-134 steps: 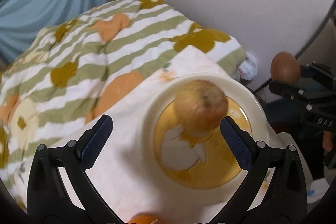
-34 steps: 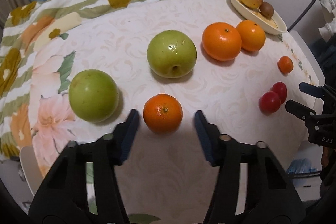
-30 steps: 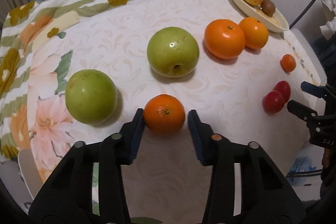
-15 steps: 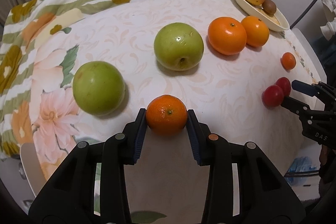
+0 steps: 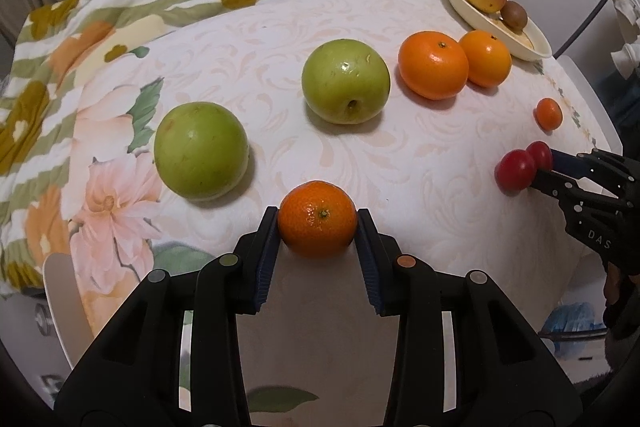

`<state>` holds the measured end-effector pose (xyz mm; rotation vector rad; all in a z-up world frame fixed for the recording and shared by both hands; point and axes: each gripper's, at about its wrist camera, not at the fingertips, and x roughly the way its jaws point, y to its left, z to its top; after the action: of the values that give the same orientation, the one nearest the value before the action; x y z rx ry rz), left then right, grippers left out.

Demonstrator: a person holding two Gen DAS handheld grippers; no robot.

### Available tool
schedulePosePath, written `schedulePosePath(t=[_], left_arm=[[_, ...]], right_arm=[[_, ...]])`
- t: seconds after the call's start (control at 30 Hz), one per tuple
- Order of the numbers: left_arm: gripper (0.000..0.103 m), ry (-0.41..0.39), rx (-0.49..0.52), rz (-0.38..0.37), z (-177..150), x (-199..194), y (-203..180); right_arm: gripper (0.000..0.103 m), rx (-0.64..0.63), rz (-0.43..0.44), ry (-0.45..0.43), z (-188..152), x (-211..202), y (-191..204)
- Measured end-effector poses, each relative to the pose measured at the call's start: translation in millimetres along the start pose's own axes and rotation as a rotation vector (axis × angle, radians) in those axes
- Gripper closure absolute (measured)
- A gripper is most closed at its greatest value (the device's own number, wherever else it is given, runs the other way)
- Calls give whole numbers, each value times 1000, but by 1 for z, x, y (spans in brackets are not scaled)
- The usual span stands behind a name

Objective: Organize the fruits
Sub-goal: 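Grasp the small mandarin with the left tool while the right tool grasps a red tomato, then carry the mandarin and red tomato onto the duck plate with both tools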

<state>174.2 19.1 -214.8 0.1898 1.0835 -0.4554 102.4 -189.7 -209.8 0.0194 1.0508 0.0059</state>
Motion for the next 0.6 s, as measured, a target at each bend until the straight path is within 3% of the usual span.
schedulePosePath(t=[0.6], left_arm=[[59, -48, -43, 31, -3, -35, -28]], right_arm=[[78, -33, 75, -36, -4, -18, -9]])
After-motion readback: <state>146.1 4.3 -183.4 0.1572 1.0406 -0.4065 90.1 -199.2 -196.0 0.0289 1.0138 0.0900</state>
